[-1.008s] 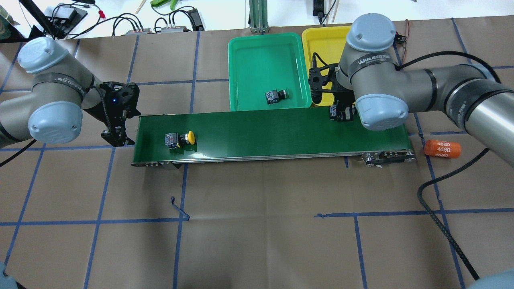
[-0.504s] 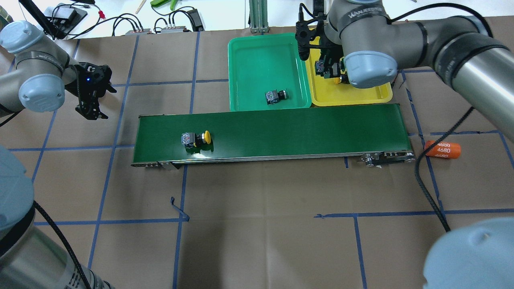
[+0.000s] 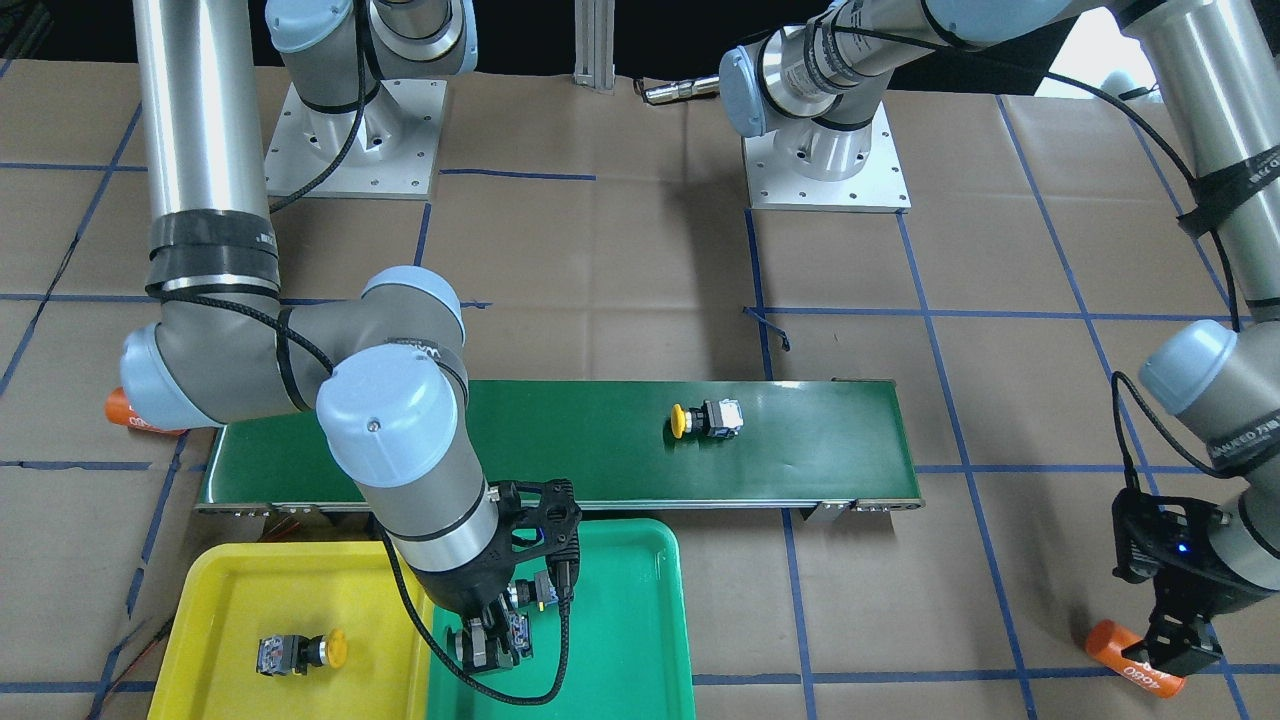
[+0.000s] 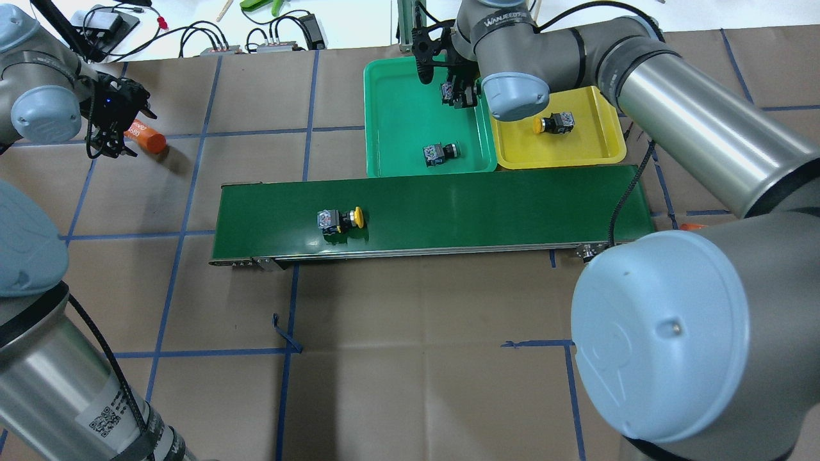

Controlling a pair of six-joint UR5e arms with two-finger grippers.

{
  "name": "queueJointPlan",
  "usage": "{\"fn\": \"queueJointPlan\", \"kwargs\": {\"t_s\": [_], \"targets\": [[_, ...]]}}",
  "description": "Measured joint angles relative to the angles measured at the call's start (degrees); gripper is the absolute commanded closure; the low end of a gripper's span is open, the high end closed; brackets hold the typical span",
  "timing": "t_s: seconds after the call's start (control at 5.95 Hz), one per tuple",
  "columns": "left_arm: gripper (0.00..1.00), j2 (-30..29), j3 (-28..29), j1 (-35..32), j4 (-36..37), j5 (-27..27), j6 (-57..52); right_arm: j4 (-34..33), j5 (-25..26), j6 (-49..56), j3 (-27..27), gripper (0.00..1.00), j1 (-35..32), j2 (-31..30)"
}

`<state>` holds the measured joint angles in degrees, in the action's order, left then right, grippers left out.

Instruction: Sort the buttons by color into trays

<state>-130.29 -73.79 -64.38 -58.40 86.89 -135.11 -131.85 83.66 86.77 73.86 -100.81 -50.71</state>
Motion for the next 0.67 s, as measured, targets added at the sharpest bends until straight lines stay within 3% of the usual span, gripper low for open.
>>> {"fn": "queueJointPlan", "kwargs": {"t_s": [0.34, 0.5, 0.67], "targets": [[0.06, -5.5, 6.7, 0.0, -2.0, 0.8, -0.9, 0.5, 0.2, -0.2, 1.4, 0.0, 0.2, -0.2], [0.23, -7.2, 7.6, 0.0, -2.0, 0.8, -1.8, 4.6, 2.1, -0.2, 2.0, 0.0, 0.6, -3.2], [0.67, -8.7, 7.9, 0.0, -1.7, 0.7, -3.3, 12.4, 3.5, -0.2, 2.8, 0.0, 1.5, -7.8]]}}
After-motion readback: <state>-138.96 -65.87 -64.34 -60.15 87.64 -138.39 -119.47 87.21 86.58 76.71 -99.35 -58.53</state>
